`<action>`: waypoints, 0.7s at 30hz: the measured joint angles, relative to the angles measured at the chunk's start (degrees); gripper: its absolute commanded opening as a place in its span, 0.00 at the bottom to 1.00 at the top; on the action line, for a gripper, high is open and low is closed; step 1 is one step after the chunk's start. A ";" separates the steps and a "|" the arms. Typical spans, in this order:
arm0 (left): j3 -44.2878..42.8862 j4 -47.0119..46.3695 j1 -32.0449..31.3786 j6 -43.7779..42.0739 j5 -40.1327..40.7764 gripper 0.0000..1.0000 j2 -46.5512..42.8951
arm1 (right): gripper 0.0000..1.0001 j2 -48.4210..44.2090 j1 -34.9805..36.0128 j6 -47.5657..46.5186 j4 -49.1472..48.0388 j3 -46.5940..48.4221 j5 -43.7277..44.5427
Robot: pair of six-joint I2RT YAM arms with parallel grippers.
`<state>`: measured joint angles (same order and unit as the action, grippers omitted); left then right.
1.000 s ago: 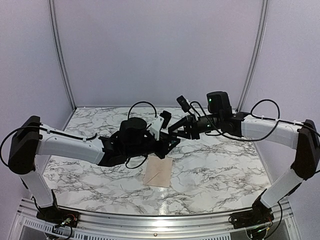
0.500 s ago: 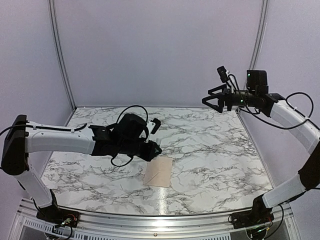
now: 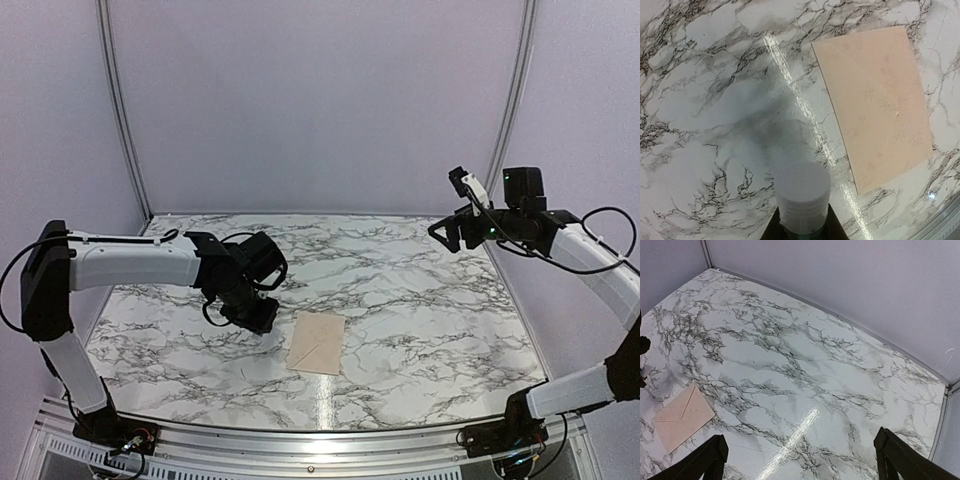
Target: Place the letter into the envelope and seal it
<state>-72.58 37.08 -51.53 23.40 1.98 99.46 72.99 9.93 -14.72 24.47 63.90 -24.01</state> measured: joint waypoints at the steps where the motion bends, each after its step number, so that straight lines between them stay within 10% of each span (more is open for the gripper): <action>1: 0.00 0.76 0.00 -0.02 -0.02 0.10 0.66 | 0.98 -1.25 0.00 -0.15 0.00 -0.33 1.09; 21: -0.76 3.52 0.00 -2.32 -1.46 0.35 8.63 | 0.99 -2.69 -0.04 -1.01 1.07 -3.74 -3.06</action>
<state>-73.34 40.60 -51.53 21.08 0.51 108.09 70.30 9.89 -15.73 25.54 60.16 -27.07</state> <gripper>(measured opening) 0.306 0.985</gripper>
